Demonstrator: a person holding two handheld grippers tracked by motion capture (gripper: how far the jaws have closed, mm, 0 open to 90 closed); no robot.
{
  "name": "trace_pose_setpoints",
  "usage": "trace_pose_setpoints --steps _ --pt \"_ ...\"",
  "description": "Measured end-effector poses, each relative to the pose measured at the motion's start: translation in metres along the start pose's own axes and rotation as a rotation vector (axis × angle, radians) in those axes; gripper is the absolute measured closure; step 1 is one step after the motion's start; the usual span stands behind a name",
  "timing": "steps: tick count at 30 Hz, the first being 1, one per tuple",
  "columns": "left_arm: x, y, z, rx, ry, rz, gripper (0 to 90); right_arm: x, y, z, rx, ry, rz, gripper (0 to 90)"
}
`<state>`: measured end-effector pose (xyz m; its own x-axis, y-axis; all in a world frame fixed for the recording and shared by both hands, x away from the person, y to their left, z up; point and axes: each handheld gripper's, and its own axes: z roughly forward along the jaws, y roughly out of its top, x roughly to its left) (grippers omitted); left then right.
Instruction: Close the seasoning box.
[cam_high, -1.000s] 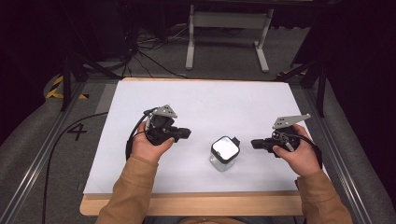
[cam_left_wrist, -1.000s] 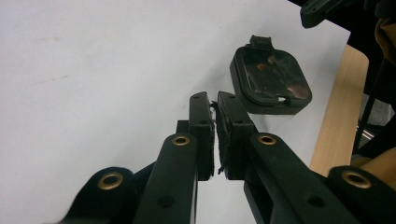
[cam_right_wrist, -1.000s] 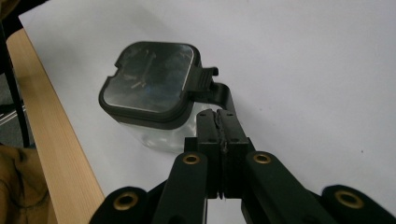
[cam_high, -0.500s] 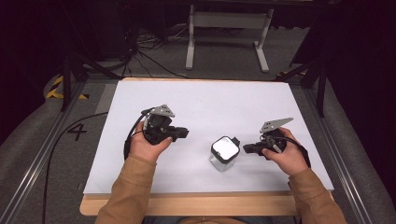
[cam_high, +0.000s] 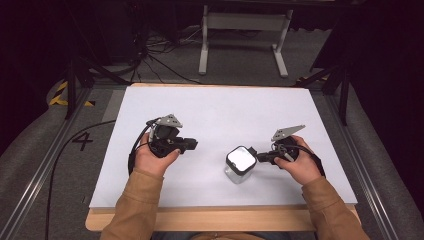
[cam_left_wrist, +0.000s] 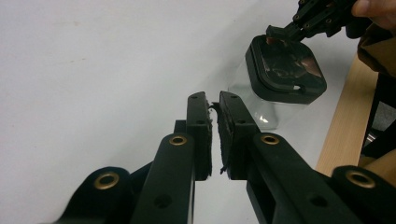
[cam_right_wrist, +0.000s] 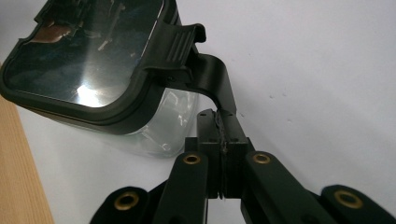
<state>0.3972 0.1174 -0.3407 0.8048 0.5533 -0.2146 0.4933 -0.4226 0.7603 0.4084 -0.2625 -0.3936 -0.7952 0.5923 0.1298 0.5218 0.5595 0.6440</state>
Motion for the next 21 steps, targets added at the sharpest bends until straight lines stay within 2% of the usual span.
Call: trace_pose_setpoints --steps 7,16,18,21 --pt "-0.001 -0.005 -0.002 0.004 0.008 -0.009 82.4 -0.003 0.004 0.001 -0.007 -0.014 0.002 90.0" --pt "-0.001 -0.016 -0.010 0.012 0.032 -0.031 83.0 -0.008 0.015 0.015 -0.048 -0.051 -0.033 90.0" --pt "-0.001 -0.018 -0.012 0.015 0.037 -0.035 83.4 -0.011 0.018 0.021 -0.075 -0.042 -0.040 90.0" --pt "-0.001 -0.021 -0.012 0.018 0.041 -0.042 83.7 -0.012 0.019 0.023 -0.086 -0.037 -0.044 90.0"
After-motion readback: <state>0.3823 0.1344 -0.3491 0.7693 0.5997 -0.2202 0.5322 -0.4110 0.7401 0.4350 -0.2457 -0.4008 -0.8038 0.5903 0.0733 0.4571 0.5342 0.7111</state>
